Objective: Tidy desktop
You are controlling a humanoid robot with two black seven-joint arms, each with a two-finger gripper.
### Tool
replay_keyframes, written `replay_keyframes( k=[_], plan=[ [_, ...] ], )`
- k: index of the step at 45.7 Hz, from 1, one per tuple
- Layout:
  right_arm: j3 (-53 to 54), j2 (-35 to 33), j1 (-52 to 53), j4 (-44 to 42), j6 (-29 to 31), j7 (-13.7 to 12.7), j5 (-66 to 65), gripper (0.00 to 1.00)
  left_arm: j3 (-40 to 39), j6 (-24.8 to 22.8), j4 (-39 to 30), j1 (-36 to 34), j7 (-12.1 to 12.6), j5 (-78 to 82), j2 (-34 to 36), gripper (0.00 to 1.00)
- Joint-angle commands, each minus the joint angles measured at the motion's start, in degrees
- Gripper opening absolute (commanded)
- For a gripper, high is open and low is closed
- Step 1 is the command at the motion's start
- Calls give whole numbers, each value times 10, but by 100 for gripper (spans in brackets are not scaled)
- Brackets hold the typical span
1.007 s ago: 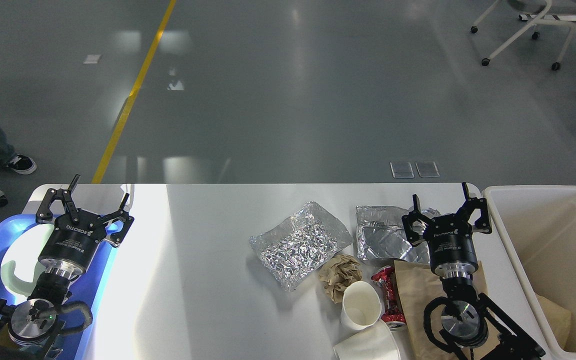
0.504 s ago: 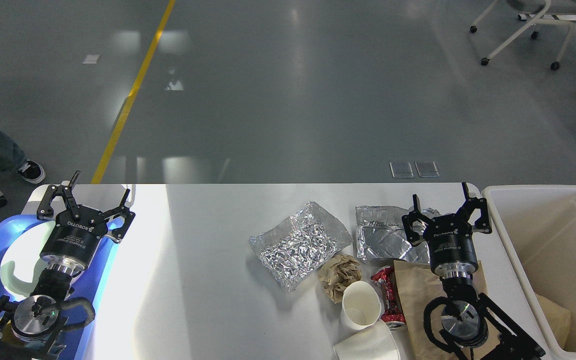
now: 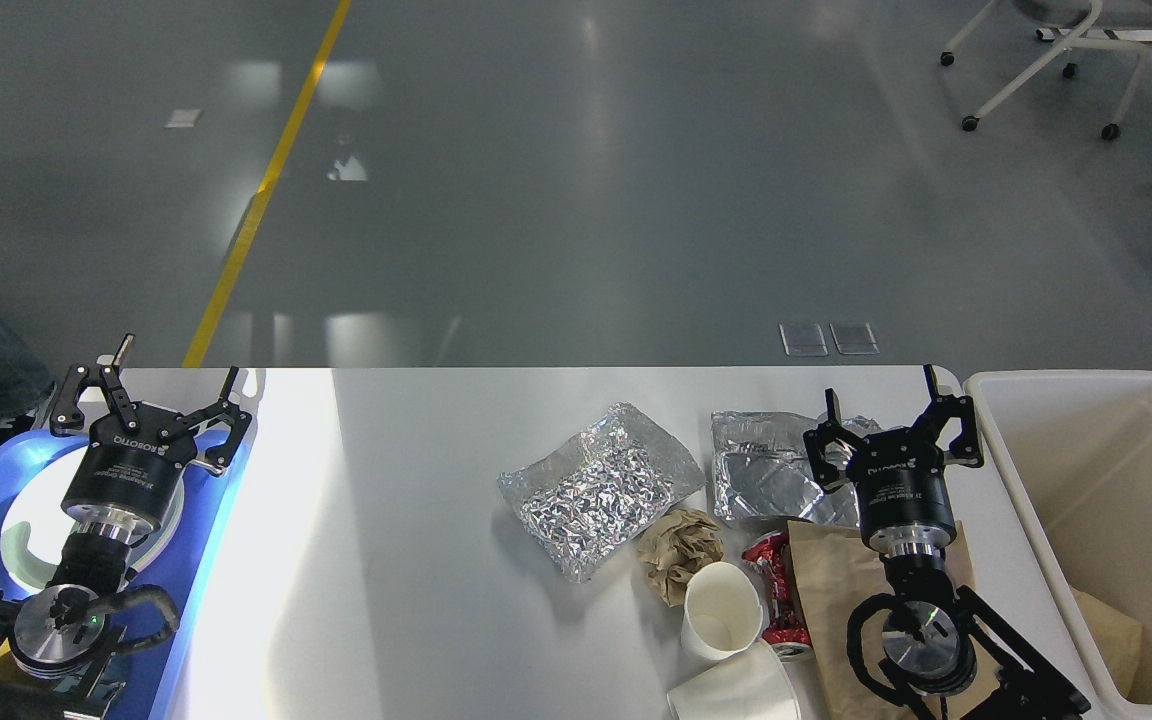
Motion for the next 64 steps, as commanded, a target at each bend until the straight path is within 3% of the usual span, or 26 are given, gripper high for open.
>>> replay_keyframes(
  k=[1, 18, 38, 44, 51, 58, 62, 64],
  plan=[
    [0, 0, 0, 0, 0, 0, 0, 100, 6, -3, -1, -6, -1, 4, 0, 97],
    [0, 0, 1, 0, 0, 0, 0, 100, 6, -16, 12, -4, 0, -1, -69, 97],
    [0, 0, 0, 0, 0, 0, 0, 100, 11, -18, 14, -4, -1, 5, -69, 97],
    [0, 0, 0, 0, 0, 0, 0, 100, 3, -17, 14, -7, -4, 116, -63, 97],
    [1, 0, 1, 0, 0, 0, 1, 100, 0, -15, 14, -8, -52, 169, -64, 97],
    [0, 0, 0, 0, 0, 0, 0, 100, -10, -3, 19, -10, -159, 210, -69, 97],
    [0, 0, 0, 0, 0, 0, 1, 100, -14, -4, 19, -9, -200, 247, -66, 97],
    [0, 0, 1, 0, 0, 0, 0, 100, -14, -4, 20, -9, -206, 256, -63, 97]
  ],
)
